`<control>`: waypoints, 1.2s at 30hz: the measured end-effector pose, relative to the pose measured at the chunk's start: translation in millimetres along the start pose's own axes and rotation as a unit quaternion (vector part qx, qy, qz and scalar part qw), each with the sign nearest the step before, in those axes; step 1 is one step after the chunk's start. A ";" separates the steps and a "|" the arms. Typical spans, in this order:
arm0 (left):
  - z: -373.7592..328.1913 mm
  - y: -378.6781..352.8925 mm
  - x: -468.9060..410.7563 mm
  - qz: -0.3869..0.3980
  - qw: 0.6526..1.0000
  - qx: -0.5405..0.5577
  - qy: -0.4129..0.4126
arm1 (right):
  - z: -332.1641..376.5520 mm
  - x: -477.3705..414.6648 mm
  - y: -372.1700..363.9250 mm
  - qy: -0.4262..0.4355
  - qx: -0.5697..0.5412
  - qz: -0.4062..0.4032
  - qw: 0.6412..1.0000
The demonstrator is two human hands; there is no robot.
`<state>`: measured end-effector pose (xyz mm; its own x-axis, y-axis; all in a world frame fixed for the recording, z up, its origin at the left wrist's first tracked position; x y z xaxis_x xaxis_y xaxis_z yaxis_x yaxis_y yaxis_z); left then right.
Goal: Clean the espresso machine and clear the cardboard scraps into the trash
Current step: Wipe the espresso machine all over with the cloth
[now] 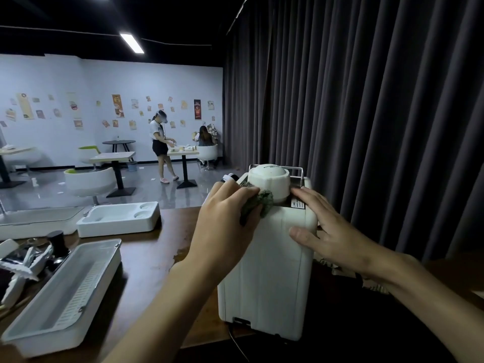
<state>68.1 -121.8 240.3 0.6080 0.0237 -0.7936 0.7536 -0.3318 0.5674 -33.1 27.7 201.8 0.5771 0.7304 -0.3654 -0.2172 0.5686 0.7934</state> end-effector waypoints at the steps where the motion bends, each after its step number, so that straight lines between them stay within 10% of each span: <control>1: -3.3 -0.5 0.5 -0.006 1.000 -0.001 -0.007 | -0.4 0.2 -0.9 0.000 -0.003 0.008 1.000; 28: -21.4 -7.2 18.0 -0.035 0.996 0.059 0.049 | -8.1 -5.0 9.4 0.039 0.082 0.156 0.984; 36: -35.1 -17.9 41.1 -0.099 0.989 0.087 0.064 | -12.6 -16.8 4.9 0.070 0.072 0.056 0.993</control>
<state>88.4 -81.7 205.2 0.4878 0.2203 -0.8447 0.8136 -0.4655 0.3485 -53.8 22.9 205.7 0.4389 0.8371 -0.3265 -0.1543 0.4282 0.8904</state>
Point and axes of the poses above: each hand's wrist, its own x-axis away from the middle knuckle, its own y-axis out of the back of the hand, z = x × y, the point moved 8 cm from there along -x, towards the middle knuckle, and after that the axes turned 6 degrees about z, right-handed, at the moved point
